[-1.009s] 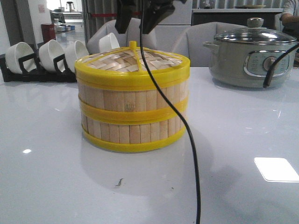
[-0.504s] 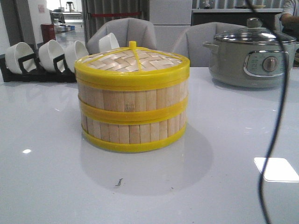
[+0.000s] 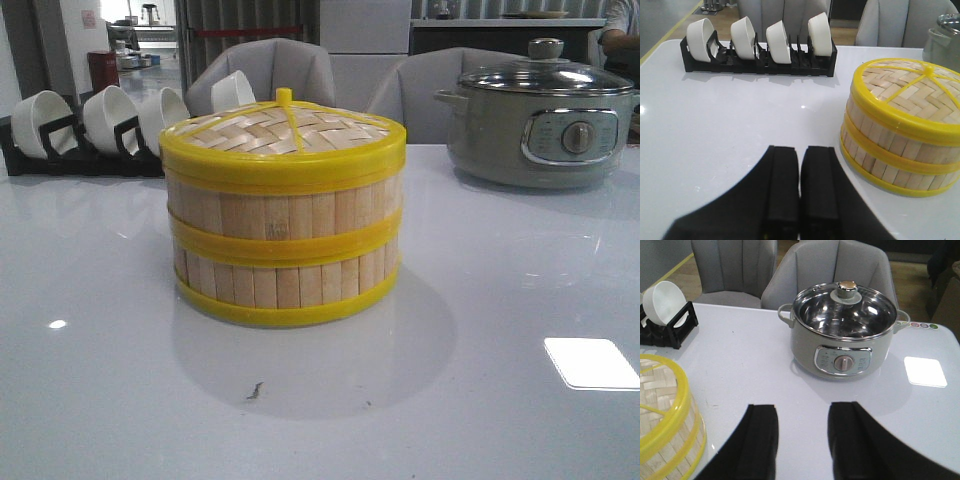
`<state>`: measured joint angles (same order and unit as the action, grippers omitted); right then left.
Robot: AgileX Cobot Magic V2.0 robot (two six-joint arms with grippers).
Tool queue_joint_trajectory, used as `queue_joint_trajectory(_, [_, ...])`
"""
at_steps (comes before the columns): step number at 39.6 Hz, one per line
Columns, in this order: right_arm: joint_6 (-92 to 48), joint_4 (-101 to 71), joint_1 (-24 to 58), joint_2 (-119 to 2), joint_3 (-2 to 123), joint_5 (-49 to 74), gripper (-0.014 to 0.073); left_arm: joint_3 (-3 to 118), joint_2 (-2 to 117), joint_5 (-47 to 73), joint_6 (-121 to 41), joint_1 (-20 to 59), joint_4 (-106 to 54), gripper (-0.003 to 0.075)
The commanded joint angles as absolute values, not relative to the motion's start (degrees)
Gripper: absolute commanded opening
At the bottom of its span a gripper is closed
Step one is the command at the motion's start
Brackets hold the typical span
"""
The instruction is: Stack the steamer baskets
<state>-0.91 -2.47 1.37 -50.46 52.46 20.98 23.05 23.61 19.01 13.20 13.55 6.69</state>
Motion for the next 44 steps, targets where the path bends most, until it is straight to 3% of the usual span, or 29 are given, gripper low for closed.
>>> queue_joint_trajectory(1, [-1.1, -2.1, 0.7, -44.2, 46.5, 11.3, 0.0358, 24.7, 23.9, 14.5, 13.6, 13.6, 6.9, 0.0087])
queue_joint_trajectory(12, [-1.1, -2.1, 0.5, -29.1, 27.3, 7.7, 0.0358, 24.7, 23.9, 14.5, 13.6, 13.6, 6.9, 0.0087])
queue_joint_trajectory(27, [-1.1, -2.1, -0.6, -16.5, 15.2, 8.8, 0.0351, 24.7, 23.9, 14.5, 13.6, 13.6, 6.9, 0.0087])
queue_joint_trajectory(33, [-1.1, -2.1, -1.8, -14.6, 14.6, 7.7, 0.0227, 24.7, 23.9, 14.5, 13.6, 13.6, 6.9, 0.0087])
queue_joint_trajectory(37, [-1.1, -2.1, -1.9, -14.6, 14.6, 8.1, 0.0018, 24.7, 23.9, 14.5, 13.6, 13.6, 6.9, 0.0087])
queue_joint_trajectory(44, [-1.1, -2.1, -1.9, -14.6, 14.6, 8.2, 0.0048, 24.7, 23.9, 14.5, 13.6, 13.6, 6.9, 0.0087])
